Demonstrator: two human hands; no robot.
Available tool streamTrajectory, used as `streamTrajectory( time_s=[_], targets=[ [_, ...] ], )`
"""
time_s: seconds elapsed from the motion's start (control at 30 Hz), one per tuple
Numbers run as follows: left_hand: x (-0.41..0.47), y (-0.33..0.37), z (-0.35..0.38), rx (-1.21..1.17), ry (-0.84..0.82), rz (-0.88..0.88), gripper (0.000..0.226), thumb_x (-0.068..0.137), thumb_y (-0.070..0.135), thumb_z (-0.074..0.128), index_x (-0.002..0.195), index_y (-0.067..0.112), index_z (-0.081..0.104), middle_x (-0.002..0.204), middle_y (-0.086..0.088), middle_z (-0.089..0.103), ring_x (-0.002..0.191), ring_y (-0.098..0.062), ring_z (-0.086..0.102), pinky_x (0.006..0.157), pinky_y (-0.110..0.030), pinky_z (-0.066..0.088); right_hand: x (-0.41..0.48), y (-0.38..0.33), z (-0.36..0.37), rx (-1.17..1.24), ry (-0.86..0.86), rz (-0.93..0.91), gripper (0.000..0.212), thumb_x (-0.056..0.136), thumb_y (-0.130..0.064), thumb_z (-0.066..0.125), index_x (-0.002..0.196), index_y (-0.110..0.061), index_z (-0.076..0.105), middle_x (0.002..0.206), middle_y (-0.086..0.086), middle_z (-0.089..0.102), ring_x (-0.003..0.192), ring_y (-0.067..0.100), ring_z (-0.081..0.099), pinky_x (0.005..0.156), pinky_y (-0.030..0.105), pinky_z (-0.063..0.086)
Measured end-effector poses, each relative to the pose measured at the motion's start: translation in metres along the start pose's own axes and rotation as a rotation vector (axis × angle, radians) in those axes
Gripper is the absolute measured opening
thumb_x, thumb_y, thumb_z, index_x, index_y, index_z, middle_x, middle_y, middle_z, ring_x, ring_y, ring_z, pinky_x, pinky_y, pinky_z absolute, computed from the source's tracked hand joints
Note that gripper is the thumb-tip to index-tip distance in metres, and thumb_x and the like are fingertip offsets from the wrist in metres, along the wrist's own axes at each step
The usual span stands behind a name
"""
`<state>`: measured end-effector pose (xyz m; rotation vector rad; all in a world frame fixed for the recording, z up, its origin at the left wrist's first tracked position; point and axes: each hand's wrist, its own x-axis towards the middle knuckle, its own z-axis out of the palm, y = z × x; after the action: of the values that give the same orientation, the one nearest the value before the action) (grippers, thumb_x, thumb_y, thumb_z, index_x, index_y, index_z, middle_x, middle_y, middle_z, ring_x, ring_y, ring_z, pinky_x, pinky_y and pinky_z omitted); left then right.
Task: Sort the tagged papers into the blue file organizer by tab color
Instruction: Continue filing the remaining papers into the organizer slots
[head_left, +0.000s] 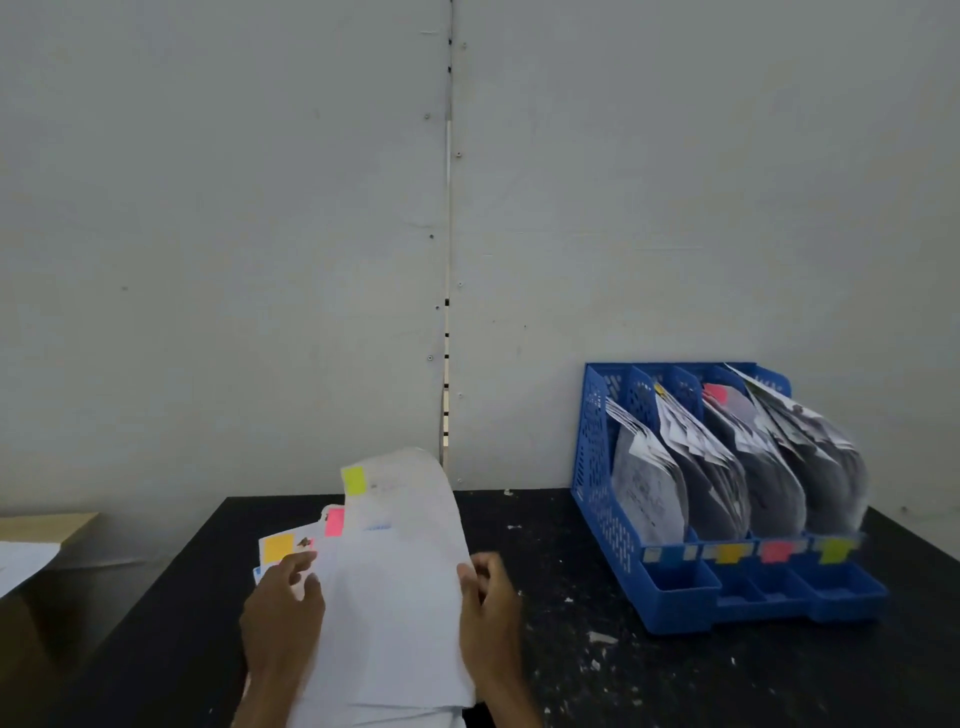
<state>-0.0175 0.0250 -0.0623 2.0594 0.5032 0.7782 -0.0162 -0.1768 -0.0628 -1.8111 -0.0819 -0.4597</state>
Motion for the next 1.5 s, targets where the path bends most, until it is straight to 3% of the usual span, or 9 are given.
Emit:
streamTrajectory(
  time_s=[0.33, 0.5, 0.63, 0.73, 0.9, 1.0, 1.07, 1.23, 1.5],
  targets=[
    [-0.023, 0.132, 0.072, -0.185, -0.208, 0.330, 0.020, 0.092, 0.009, 0.061, 0.111, 0.010, 0.067, 0.109, -0.007, 0.068, 0.092, -0.019, 0.064, 0.078, -0.027, 0.046, 0.055, -0.045, -0.126, 0.075, 0.210, -0.198, 0.021, 0.101, -0.025, 0.044, 0.088, -0.028, 0.060, 0.079, -0.006, 0.062, 0.073, 0.000, 0.057, 0.062, 0.010, 0.042],
    [-0.057, 0.247, 0.136, -0.302, -0.326, 0.523, 0.023, 0.092, 0.011, 0.061, 0.115, 0.008, 0.063, 0.115, -0.009, 0.064, 0.097, -0.017, 0.061, 0.084, -0.027, 0.047, 0.088, -0.050, -0.247, 0.049, 0.516, -0.235, 0.022, 0.101, -0.031, 0.043, 0.091, -0.020, 0.059, 0.079, -0.004, 0.059, 0.070, -0.002, 0.054, 0.064, 0.023, 0.045],
    [-0.093, 0.317, 0.187, -0.414, -0.317, 0.691, 0.028, 0.098, 0.013, 0.051, 0.125, 0.012, 0.059, 0.118, -0.001, 0.057, 0.105, -0.013, 0.055, 0.088, -0.018, 0.039, 0.099, -0.053, -0.335, 0.002, 0.795, -0.282, 0.015, 0.101, -0.020, 0.045, 0.092, -0.014, 0.054, 0.073, -0.001, 0.049, 0.062, -0.005, 0.049, 0.055, 0.008, 0.038],
    [-0.118, 0.355, 0.230, -0.274, -0.340, 0.900, 0.029, 0.095, 0.015, 0.051, 0.121, 0.011, 0.063, 0.122, -0.005, 0.060, 0.109, -0.022, 0.056, 0.091, -0.031, 0.043, 0.106, -0.045, -0.393, -0.054, 0.975, -0.273, 0.016, 0.100, -0.013, 0.046, 0.092, -0.006, 0.058, 0.077, 0.008, 0.052, 0.062, 0.012, 0.042, 0.052, 0.004, 0.035],
    [-0.155, 0.390, 0.289, 0.159, -0.305, 1.233, 0.027, 0.089, 0.025, 0.049, 0.102, 0.016, 0.070, 0.114, -0.005, 0.066, 0.113, -0.026, 0.056, 0.101, -0.046, 0.038, 0.113, -0.022, -0.446, -0.059, 1.155, -0.255, 0.025, 0.098, -0.015, 0.045, 0.100, 0.006, 0.059, 0.076, 0.012, 0.053, 0.066, 0.015, 0.041, 0.058, 0.025, 0.029],
    [-0.160, 0.402, 0.307, 0.361, -0.391, 1.130, 0.033, 0.090, 0.027, 0.048, 0.117, 0.013, 0.061, 0.126, -0.009, 0.058, 0.127, -0.029, 0.045, 0.112, -0.053, 0.024, 0.112, -0.019, -0.452, -0.043, 1.199, -0.289, 0.025, 0.098, -0.011, 0.045, 0.107, 0.006, 0.060, 0.076, 0.010, 0.055, 0.062, 0.006, 0.040, 0.053, 0.013, 0.033],
    [-0.160, 0.407, 0.313, 0.407, -0.439, 1.009, 0.039, 0.087, 0.020, 0.049, 0.125, 0.012, 0.053, 0.131, -0.012, 0.049, 0.126, -0.031, 0.043, 0.111, -0.047, 0.027, 0.113, -0.016, -0.456, -0.031, 1.214, -0.305, 0.025, 0.098, -0.014, 0.045, 0.105, 0.005, 0.060, 0.068, -0.009, 0.057, 0.058, 0.006, 0.041, 0.055, 0.003, 0.034],
    [-0.154, 0.416, 0.319, -0.035, -0.496, 0.627, 0.048, 0.080, 0.011, 0.050, 0.128, 0.014, 0.043, 0.106, -0.008, 0.058, 0.097, -0.032, 0.058, 0.081, -0.037, 0.040, 0.117, -0.008, -0.459, -0.007, 1.203, -0.353, 0.024, 0.099, -0.015, 0.045, 0.103, 0.002, 0.061, 0.067, -0.033, 0.056, 0.060, -0.009, 0.049, 0.055, 0.003, 0.034],
    [-0.131, 0.444, 0.340, -0.037, -0.551, 0.781, 0.033, 0.075, 0.026, 0.062, 0.108, 0.026, 0.060, 0.102, 0.010, 0.069, 0.101, -0.018, 0.061, 0.098, -0.045, 0.040, 0.115, -0.002, -0.462, 0.002, 1.217, -0.403, 0.025, 0.099, -0.014, 0.045, 0.107, 0.003, 0.062, 0.072, -0.030, 0.060, 0.066, -0.012, 0.053, 0.059, 0.002, 0.037]
  ],
)
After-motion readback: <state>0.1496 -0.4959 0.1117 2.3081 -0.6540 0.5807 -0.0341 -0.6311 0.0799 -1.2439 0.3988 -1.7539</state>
